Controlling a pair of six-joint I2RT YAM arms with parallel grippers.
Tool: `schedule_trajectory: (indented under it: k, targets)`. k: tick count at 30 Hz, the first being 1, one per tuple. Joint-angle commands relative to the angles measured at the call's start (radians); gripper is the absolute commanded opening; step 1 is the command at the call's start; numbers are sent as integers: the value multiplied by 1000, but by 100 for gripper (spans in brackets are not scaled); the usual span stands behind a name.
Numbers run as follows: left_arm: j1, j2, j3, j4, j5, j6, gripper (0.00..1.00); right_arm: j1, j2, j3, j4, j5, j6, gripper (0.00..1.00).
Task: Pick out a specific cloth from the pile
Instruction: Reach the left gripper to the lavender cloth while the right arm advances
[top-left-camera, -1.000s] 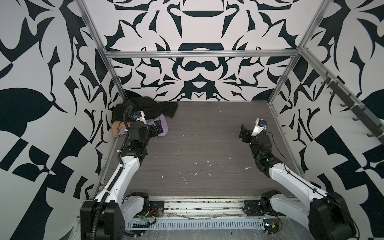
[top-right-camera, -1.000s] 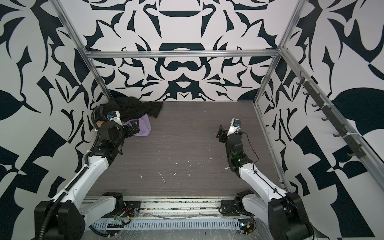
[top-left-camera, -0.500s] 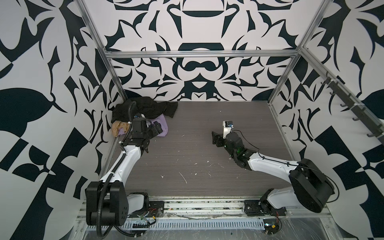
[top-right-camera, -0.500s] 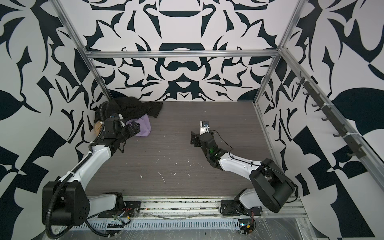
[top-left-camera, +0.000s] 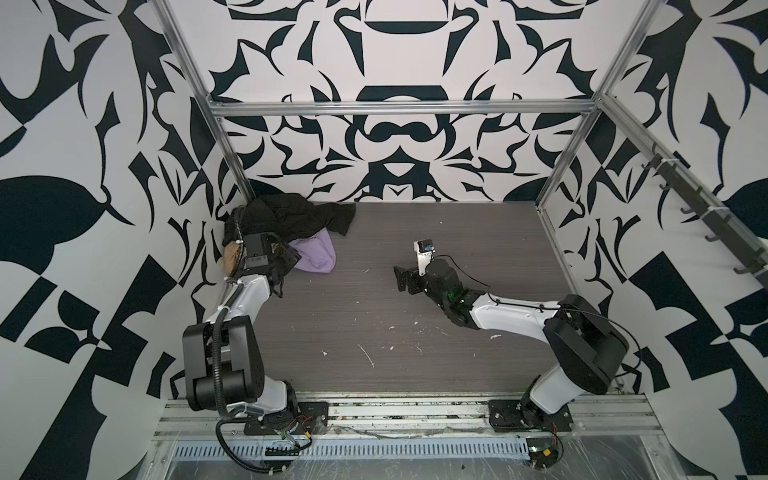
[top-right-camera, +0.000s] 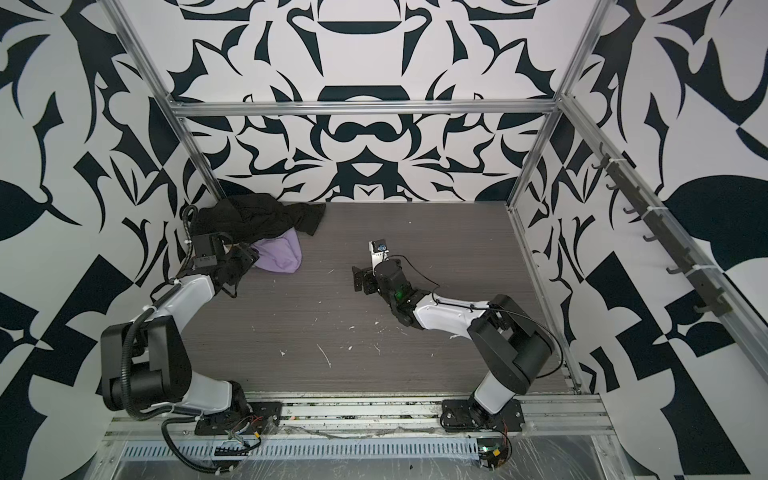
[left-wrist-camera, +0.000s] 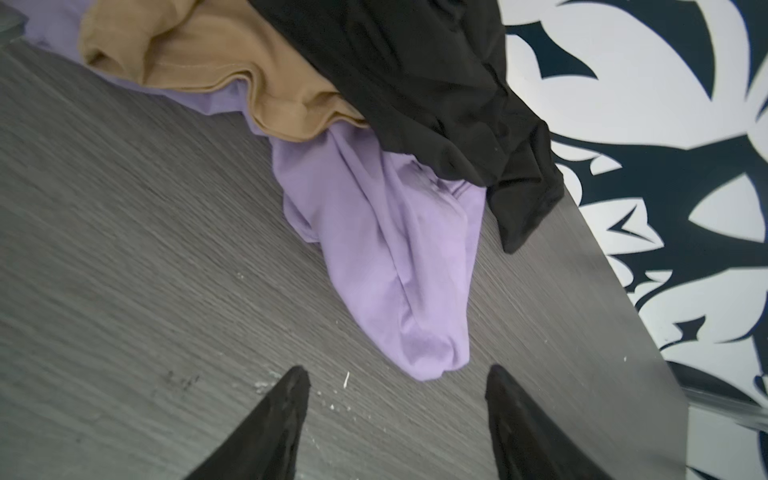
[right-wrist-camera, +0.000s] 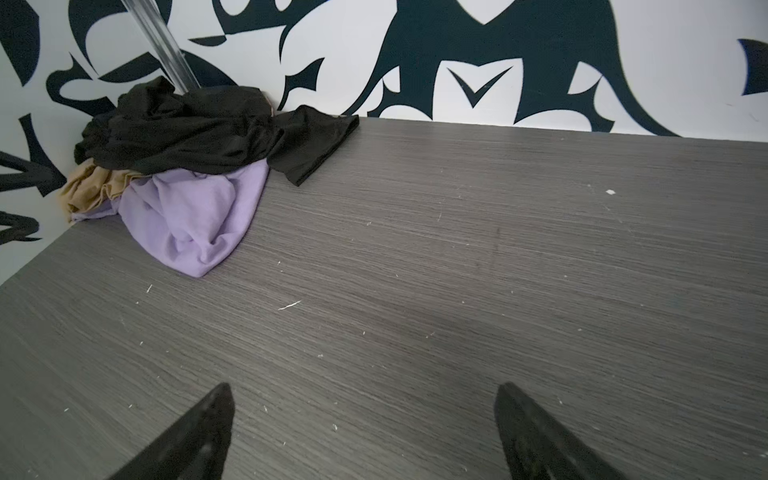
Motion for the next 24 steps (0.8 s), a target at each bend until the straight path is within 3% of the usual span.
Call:
schedule_trajectory:
  k: [1,24]
  targets:
    - [19,49,49,0,30,-64,68,13,2,58,3,-28,-13,99]
    - [20,358,247,-116,-57,-123,53,49,81,115,8,-68,-30,99]
